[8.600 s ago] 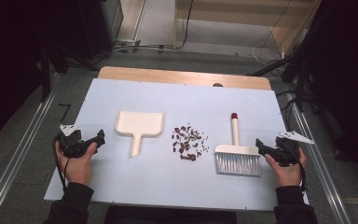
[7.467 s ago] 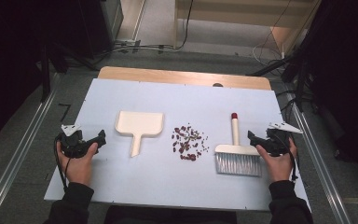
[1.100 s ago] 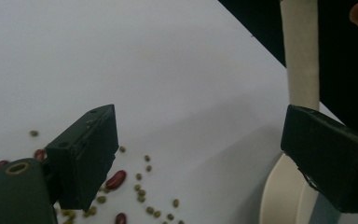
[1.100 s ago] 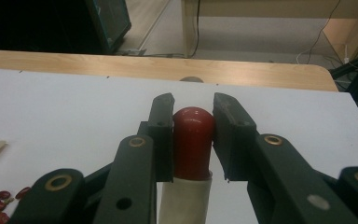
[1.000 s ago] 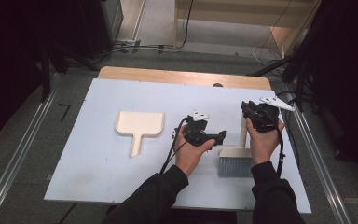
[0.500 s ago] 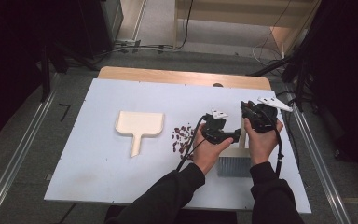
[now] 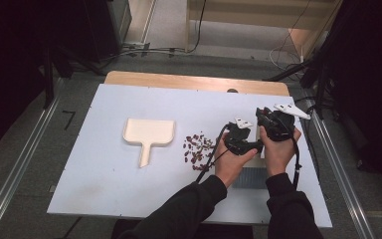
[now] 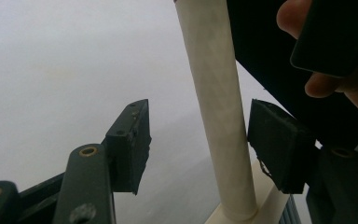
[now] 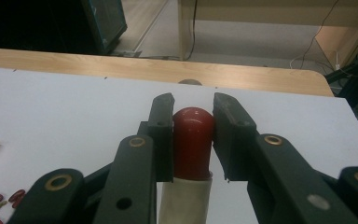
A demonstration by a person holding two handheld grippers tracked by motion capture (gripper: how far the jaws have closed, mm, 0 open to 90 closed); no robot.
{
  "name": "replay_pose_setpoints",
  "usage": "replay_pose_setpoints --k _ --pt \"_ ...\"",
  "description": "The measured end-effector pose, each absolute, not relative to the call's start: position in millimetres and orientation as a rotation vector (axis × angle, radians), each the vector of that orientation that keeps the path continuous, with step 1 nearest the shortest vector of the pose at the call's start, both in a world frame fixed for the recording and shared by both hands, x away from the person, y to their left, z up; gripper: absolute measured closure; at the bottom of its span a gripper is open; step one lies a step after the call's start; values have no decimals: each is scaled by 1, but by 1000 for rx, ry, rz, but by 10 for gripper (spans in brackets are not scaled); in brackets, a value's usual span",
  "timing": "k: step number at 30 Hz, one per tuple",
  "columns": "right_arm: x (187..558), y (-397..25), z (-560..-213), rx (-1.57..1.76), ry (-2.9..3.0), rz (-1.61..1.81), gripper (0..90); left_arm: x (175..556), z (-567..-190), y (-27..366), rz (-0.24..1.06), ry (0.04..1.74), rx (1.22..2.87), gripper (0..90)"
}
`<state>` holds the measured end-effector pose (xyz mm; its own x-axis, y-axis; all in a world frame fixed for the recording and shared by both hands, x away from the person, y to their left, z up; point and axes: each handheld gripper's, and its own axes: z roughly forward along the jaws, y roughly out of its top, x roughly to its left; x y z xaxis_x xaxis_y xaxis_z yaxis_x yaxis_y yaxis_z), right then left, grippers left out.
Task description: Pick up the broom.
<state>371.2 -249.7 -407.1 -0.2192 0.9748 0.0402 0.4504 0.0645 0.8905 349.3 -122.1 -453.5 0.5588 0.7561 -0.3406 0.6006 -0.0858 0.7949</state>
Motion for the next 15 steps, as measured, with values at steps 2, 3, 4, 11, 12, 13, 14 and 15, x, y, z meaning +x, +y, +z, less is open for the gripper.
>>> replay_pose_setpoints --k 2,3,4,11,12,13,14,15 --pt "371 -250 -407 1428 1737 1107 678 349 -454 -123 194 1123 1782 415" --pt "371 -250 -407 1427 1737 1108 678 349 -455 -125 198 1123 1787 424" --pt "371 -249 -407 1428 1735 1107 678 349 -455 -125 198 1123 1787 431" --pt "371 -248 -407 1424 1736 1110 677 349 -459 -132 196 1132 1783 492" --pt "371 -248 -407 1424 1738 1110 678 349 -460 -132 193 1130 1781 510" --pt "372 -248 -408 1424 1738 1111 678 348 -460 -133 193 1127 1779 532" --pt "372 -248 -408 1423 1738 1112 678 348 -460 -133 199 1124 1775 555" --pt "372 -248 -408 1423 1738 1112 678 347 -460 -134 195 1123 1770 576"
